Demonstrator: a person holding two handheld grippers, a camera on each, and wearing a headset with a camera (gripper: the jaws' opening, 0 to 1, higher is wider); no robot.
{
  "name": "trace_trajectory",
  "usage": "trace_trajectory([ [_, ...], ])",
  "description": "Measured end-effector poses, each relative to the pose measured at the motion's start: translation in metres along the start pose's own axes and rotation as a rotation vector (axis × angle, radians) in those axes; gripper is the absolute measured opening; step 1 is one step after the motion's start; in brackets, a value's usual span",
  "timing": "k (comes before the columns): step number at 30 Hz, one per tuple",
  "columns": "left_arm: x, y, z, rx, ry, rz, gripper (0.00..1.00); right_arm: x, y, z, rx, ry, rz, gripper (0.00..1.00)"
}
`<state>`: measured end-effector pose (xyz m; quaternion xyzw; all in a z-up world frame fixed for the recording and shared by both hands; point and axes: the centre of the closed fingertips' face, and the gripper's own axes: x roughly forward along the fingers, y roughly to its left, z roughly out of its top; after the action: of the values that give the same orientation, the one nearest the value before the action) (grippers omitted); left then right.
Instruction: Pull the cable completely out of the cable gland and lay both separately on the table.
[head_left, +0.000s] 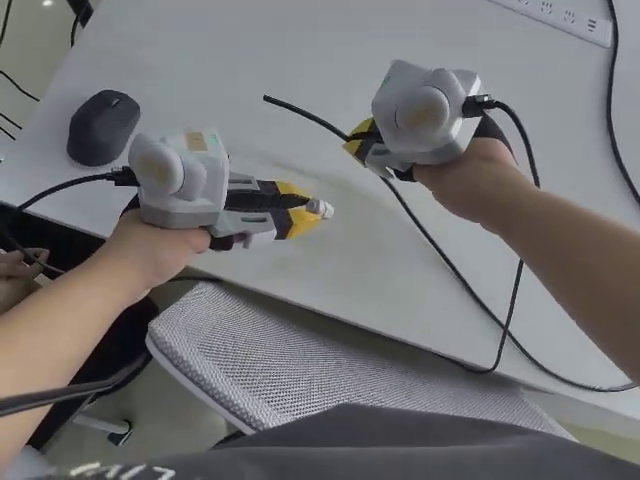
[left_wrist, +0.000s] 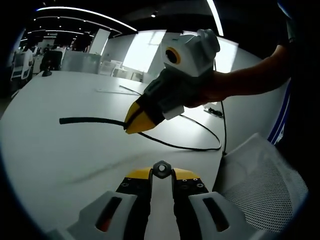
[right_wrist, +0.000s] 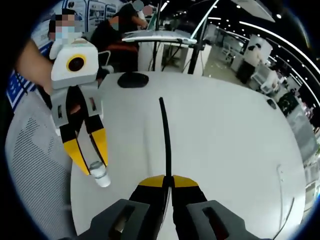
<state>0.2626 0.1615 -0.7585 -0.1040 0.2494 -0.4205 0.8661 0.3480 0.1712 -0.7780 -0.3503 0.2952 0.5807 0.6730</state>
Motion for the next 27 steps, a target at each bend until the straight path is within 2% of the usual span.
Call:
trace_trajectory([
  [6,0.004,0.006,-0.006,-0.004,0.005,0.01,0.15,0.015,0.004,-0.004,0.021,0.012,0.03,0.0],
  [16,0.008,0.012,-0.02,-0.026,0.011,0.024,0.16,0.032,0.01,-0.009,0.006,0.037,0.054,0.0],
  [27,0.008,0.021,-0.03,-0.038,0.02,0.045,0.16,0.037,0.008,-0.014,0.014,0.034,0.052,0.0],
])
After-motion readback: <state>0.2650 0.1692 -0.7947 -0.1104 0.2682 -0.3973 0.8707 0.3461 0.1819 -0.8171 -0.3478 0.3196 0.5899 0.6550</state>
